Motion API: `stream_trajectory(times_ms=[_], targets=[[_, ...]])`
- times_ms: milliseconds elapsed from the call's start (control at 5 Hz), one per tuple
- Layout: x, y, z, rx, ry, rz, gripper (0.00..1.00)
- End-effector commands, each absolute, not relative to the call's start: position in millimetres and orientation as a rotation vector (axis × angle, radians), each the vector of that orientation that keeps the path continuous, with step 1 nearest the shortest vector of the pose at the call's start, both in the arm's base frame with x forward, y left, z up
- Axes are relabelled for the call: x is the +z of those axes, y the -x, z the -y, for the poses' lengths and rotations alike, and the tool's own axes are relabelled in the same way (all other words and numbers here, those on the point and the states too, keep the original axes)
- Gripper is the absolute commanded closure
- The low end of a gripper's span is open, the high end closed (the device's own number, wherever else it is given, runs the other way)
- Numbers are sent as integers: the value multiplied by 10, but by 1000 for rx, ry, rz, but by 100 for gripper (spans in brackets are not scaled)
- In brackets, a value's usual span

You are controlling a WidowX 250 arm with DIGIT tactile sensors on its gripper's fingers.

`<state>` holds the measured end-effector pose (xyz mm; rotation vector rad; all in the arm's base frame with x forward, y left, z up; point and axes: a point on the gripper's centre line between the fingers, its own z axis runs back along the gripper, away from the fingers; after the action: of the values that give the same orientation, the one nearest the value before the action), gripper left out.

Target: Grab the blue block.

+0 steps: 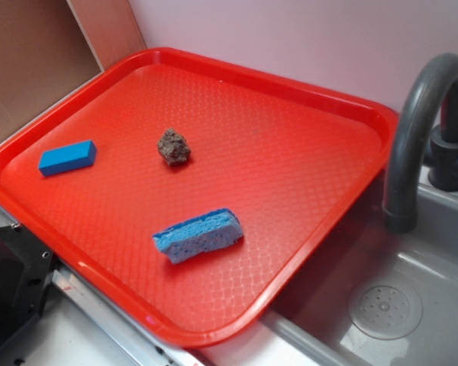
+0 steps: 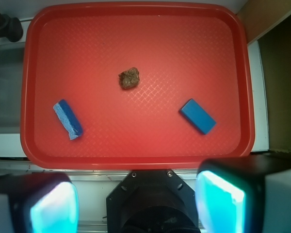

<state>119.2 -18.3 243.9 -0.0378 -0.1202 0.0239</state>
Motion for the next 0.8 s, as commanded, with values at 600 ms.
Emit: stream_trajectory(times_ms=[600], targets=[[1819,-1382,-454,-724,217,132,0]])
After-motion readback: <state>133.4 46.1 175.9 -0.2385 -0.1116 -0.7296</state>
